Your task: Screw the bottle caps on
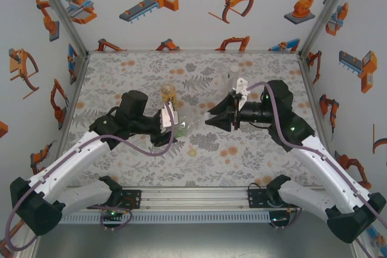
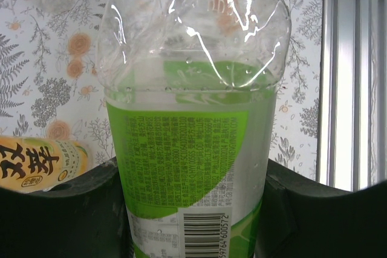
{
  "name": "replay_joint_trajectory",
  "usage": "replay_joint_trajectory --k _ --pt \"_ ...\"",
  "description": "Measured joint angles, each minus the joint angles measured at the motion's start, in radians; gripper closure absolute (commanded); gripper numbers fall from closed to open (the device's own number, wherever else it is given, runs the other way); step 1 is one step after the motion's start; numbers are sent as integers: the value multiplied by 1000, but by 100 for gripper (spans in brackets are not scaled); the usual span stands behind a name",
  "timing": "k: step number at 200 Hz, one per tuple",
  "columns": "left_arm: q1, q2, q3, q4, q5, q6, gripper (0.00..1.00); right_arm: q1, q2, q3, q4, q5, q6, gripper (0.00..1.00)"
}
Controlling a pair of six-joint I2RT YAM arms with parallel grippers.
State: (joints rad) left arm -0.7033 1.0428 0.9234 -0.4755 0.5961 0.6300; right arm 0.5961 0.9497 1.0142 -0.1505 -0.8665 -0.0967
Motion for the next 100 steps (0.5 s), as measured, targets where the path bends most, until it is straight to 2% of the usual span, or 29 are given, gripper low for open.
replay_joint_trajectory --k 60,100 --pt "-23 0 0 -29 -2 44 100 0 22 -2 -56 -114 -302 87" --pt "-26 -1 0 -38 -1 58 100 6 53 -2 -105 -137 -415 87"
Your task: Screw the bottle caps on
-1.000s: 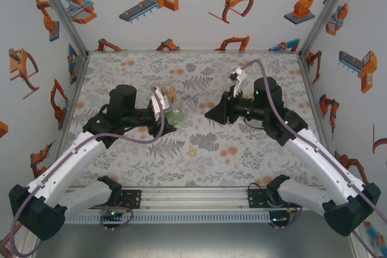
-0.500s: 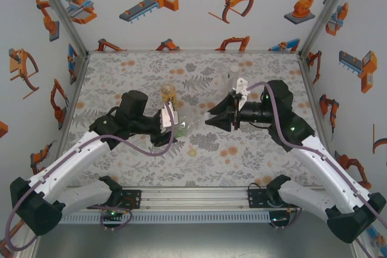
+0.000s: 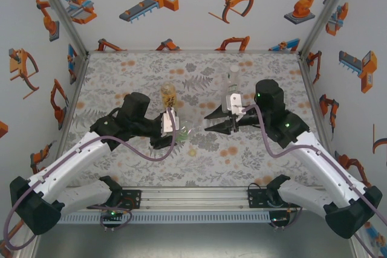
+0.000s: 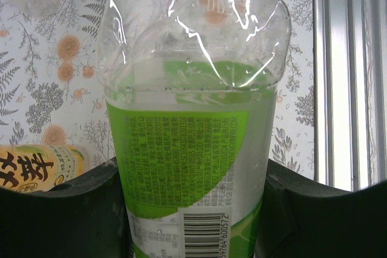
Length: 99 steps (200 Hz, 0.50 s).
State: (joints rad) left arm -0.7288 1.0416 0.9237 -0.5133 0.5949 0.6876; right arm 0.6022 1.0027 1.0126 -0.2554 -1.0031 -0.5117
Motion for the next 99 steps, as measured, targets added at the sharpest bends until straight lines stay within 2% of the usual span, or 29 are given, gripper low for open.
replay_joint_trajectory --k 99 --pt "-3 0 0 -19 -1 2 100 50 61 0 -17 2 -66 87"
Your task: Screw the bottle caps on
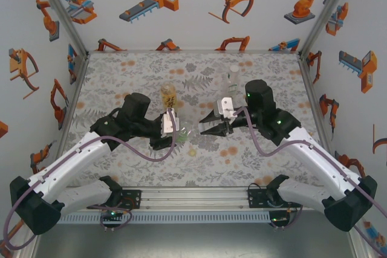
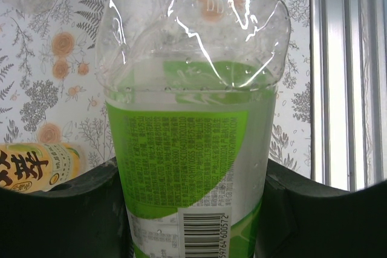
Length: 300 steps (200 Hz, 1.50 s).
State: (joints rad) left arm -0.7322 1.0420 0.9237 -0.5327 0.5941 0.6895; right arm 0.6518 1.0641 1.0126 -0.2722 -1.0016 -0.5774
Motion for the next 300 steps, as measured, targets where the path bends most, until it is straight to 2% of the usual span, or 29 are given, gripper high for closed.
replay_joint_trajectory --k 223,300 --pt "0 11 12 -23 12 7 100 11 21 16 2 -27 -8 89" --pt "1 6 15 -38 34 19 100 19 47 45 -39 -56 -47 94"
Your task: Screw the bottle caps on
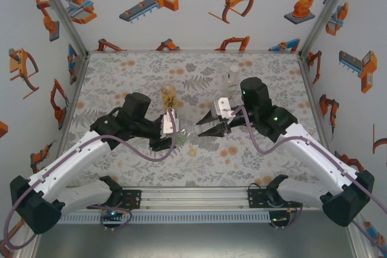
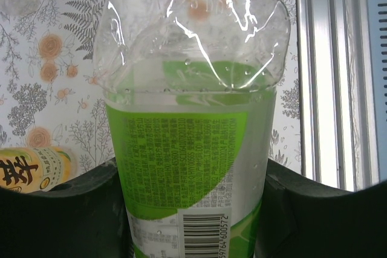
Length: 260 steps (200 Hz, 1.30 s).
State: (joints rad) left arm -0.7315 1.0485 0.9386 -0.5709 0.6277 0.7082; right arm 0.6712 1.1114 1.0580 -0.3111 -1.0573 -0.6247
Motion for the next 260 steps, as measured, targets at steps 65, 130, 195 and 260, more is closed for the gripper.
replay_joint_trajectory --k 65,130,195,260 --pt "1 -15 0 -16 25 6 100 8 0 14 -19 -18 -5 98" --pt "1 -63 -8 18 -3 3 100 11 -5 13 70 -19 132 100" --pt "1 -75 -19 49 -80 -5 100 11 -16 -48 226 83 403 100" --pt "6 -84 -32 87 -149 -18 100 21 -17 -82 315 261 755 100"
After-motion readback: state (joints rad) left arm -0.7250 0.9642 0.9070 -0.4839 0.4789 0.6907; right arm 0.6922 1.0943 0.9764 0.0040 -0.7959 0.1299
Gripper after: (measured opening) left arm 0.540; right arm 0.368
